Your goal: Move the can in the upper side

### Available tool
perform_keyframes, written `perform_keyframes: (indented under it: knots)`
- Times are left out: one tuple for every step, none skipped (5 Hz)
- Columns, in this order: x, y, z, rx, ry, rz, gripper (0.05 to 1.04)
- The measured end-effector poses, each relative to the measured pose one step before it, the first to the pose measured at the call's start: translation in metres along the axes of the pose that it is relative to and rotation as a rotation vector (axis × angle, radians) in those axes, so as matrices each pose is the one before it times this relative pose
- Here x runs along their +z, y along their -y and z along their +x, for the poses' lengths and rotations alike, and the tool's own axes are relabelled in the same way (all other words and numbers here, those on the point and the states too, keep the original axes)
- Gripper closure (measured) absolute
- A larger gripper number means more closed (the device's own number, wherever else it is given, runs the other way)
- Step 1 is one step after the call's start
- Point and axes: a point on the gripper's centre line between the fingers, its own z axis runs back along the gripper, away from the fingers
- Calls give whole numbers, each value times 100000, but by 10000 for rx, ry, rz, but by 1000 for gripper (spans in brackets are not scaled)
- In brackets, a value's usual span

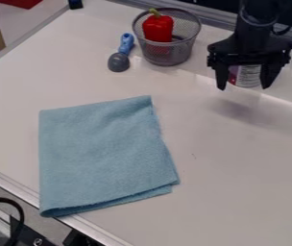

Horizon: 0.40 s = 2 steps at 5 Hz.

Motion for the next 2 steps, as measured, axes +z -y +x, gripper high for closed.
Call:
perform_keyframes:
  knots:
    - [1401, -2569, -179, 172, -139, -196, 83]
    - [528, -3935, -55, -92, 511, -342, 83]
